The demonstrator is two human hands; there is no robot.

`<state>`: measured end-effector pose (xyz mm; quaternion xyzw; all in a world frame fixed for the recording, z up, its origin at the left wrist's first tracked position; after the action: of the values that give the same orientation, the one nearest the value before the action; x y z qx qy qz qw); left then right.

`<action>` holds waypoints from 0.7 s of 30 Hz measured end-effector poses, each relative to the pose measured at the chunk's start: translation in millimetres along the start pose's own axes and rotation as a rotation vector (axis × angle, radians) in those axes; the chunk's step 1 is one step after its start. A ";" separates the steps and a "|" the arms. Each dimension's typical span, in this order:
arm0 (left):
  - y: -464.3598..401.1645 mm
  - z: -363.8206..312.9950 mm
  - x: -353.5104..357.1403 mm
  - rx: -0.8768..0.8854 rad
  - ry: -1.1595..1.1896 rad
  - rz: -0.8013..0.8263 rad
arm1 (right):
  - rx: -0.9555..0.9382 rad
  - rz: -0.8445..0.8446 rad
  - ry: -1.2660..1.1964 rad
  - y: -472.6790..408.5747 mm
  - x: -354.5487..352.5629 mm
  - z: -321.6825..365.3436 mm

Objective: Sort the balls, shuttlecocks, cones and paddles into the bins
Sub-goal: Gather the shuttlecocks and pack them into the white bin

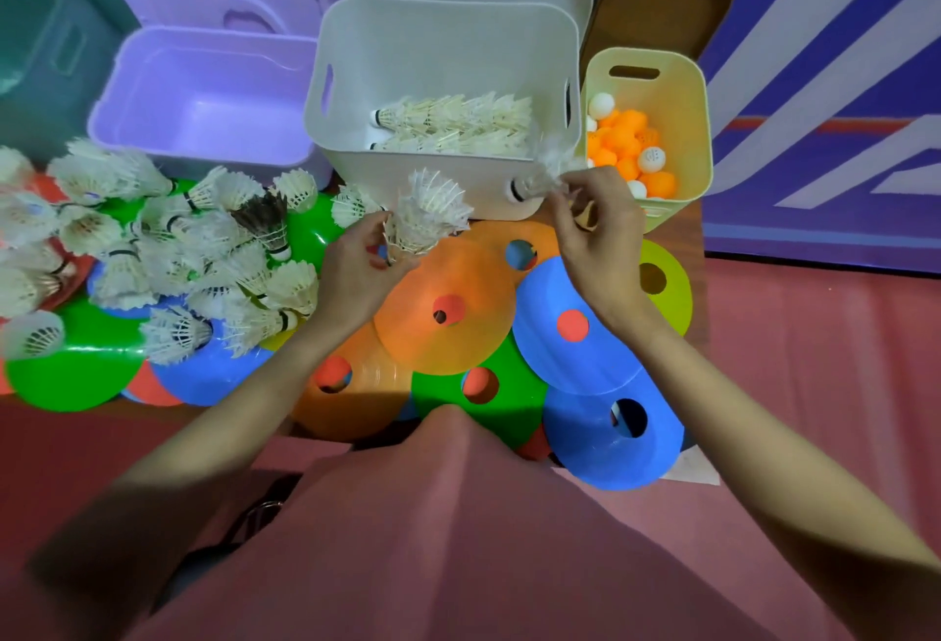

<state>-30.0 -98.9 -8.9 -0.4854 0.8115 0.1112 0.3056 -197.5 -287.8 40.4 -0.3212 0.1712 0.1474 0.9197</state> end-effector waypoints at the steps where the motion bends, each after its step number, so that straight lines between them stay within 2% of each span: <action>1: -1.0 -1.7 -2.0 0.023 -0.001 0.001 | 0.010 -0.034 -0.064 -1.3 -1.3 11.8; 9: -33.0 -37.2 -19.9 0.195 0.011 0.002 | -0.001 0.133 -0.119 -15.5 32.9 45.6; 14: -94.2 -58.0 -26.2 0.317 -0.026 0.009 | -0.011 0.022 0.008 -46.9 54.8 44.6; 19: -162.3 -75.3 -17.0 0.379 -0.225 0.221 | 0.001 0.114 0.171 -99.1 84.3 34.5; 21: -186.2 -69.1 -4.6 0.358 -0.286 0.342 | 0.072 0.157 0.192 -108.5 99.4 26.8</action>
<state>104.1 -222.4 70.0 -0.2593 0.8369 0.0833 0.4749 -60.9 -335.9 78.0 -0.2860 0.2882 0.1810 0.8957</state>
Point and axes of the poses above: each hand's wrist, its own y-axis away from the middle knuckle, its own x-axis out of the palm, z = x × y, the point moved 2 cm from there along -y, towards the middle knuckle, and after that the axes turned 12 degrees about -z, right-handed, at the moved point
